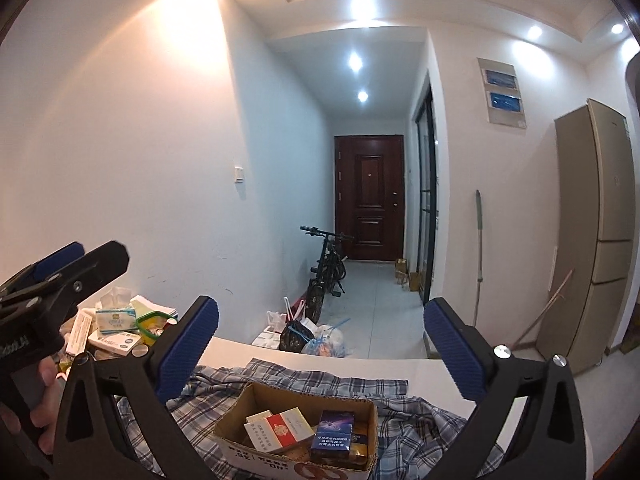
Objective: Organize objects
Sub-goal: 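Withdraw both tools up and back from the cardboard box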
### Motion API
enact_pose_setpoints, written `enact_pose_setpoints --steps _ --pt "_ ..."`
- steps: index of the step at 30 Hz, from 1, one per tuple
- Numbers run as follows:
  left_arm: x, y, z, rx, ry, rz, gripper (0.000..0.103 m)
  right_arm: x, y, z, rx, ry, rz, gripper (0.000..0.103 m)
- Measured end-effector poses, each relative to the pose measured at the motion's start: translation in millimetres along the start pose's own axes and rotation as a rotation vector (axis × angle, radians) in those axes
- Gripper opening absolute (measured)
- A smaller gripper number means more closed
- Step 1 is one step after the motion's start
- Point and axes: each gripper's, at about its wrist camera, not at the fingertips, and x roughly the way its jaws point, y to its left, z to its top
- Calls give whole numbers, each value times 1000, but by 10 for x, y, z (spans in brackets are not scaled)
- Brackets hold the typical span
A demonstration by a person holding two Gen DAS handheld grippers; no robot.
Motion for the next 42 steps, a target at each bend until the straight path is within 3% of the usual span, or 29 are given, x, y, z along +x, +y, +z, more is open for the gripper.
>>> enact_pose_setpoints --steps 6,16,23,30,36,42 --pt "-86 14 10 -7 -34 -17 103 -153 42 11 -30 -54 -24 103" --pt "-309 12 63 -19 -82 -44 103 -256 -5 31 20 -60 71 103" --pt "-442 70 106 -29 -114 -29 103 -193 -129 69 55 -41 34 103" --pt "-531 38 125 -49 -138 -7 103 -449 -112 151 22 -116 -27 103" --pt "-647 -97 88 19 -126 -30 103 -645 -104 126 -9 -122 -50 103" --pt "-909 -84 -68 6 -186 17 103 -658 -196 40 37 -98 -74 103"
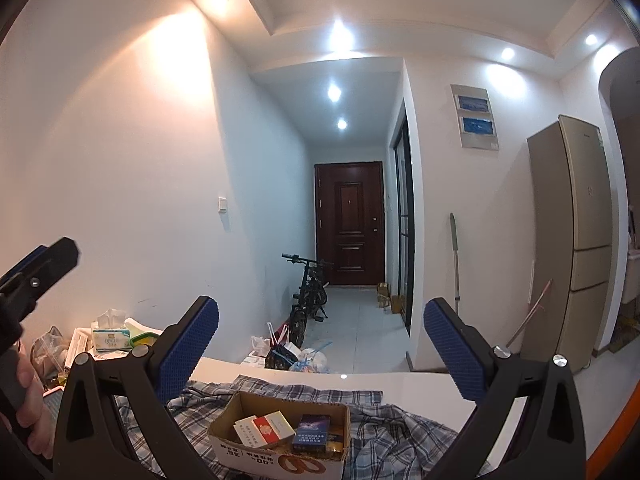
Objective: Organize objects
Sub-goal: 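Withdraw both tools up and back from the cardboard box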
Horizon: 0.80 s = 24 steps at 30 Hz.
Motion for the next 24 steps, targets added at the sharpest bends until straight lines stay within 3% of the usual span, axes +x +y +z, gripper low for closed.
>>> enact_pose_setpoints --steps 6,15,19,24 --pt "57 110 -252 -32 74 -5 103 12 -12 -268 -4 56 -18 103" --pt "554 166 -699 -38 294 -31 103 254 -56 -657 -32 175 -38 103" --pt "721 180 -916 -4 393 -44 103 384 -134 -770 -11 192 -70 103" --pt "917 258 -1221 -41 488 -53 103 512 -264 -937 33 209 -112 103"
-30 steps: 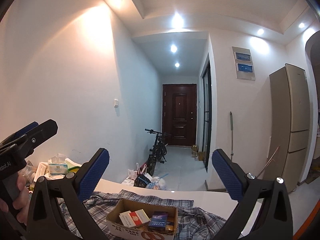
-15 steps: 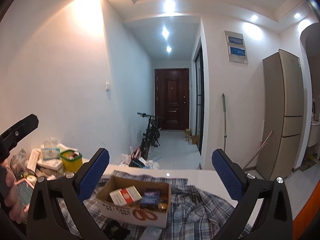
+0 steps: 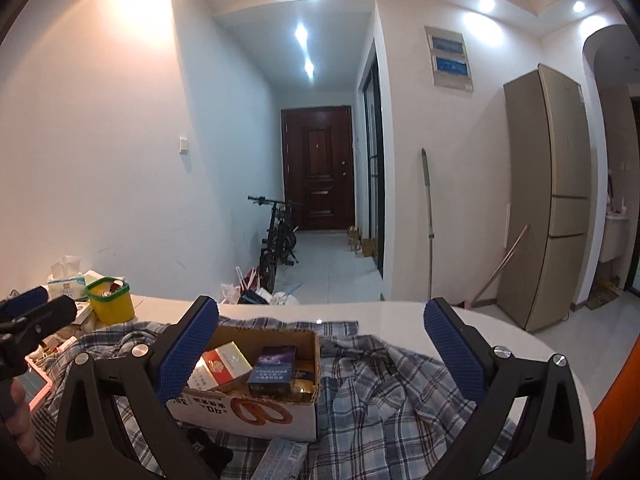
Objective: Organize objects
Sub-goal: 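Withdraw both tools up and back from the cardboard box, then lower the left tool onto the black cloth item beside the box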
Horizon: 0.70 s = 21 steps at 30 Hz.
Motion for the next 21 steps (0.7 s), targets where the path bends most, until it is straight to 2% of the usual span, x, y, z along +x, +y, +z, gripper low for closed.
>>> enact_pose_setpoints --steps 3,7,10,12,15,19,21 --pt "217 56 -131 -19 72 -4 103 151 -19 -78 -7 54 14 103" --pt "566 212 -348 -77 229 -23 103 298 -64 -217 -40 105 -13 103" --pt "749 245 -468 -111 300 -41 103 371 -177 -270 -16 149 -25 103" --pt "782 184 -510 -80 304 -34 103 452 -244 -299 23 204 16 103" --pt "780 20 -563 24 267 9 103 596 -293 -373 65 288 54 103" --pt "811 -213 -664 167 244 73 103 784 -330 -498 76 384 54 103" --pt "852 -288 -706 215 257 80 103 870 -327 -561 68 418 42 103"
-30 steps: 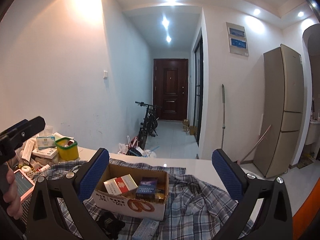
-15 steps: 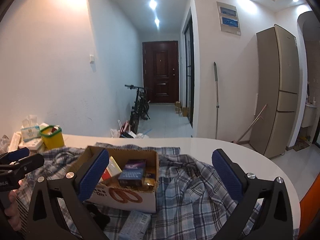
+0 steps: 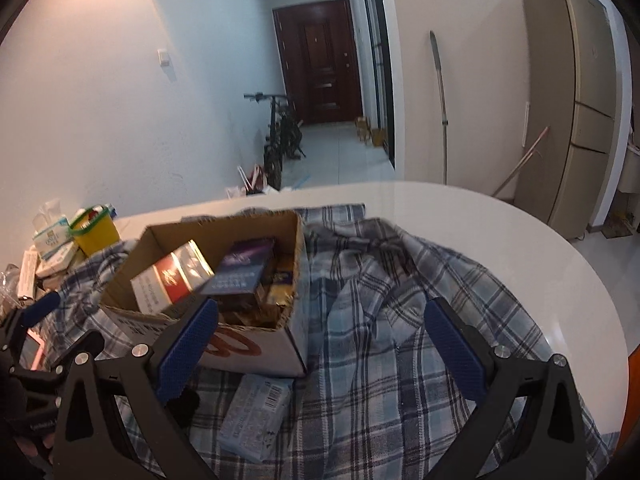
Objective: Organize objects
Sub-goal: 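Lower the left tool onto the black cloth item beside the box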
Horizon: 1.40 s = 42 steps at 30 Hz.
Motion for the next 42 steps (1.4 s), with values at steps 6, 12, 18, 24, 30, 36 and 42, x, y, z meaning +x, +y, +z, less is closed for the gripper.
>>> enact_pose_setpoints --steps 6,12,18,24,30,36,42 --pt "165 -113 -84 30 73 -80 103 102 -13 -43 15 60 30 103" --pt "313 -331 -207 97 162 -123 103 94 102 -66 -27 51 28 103" --pt "530 -367 -307 97 258 -179 103 110 119 -64 -33 57 27 103" --pt "658 -431 -379 110 321 -196 89 126 168 -86 -66 47 -17 103" --pt "635 -462 -376 118 307 -196 81 152 215 -110 -91 54 -27 103" --pt "596 -450 -349 112 289 -211 50 170 311 -153 -154 47 -51 103" --pt "477 -408 -286 110 235 -199 28 168 327 -168 -152 59 -22 103"
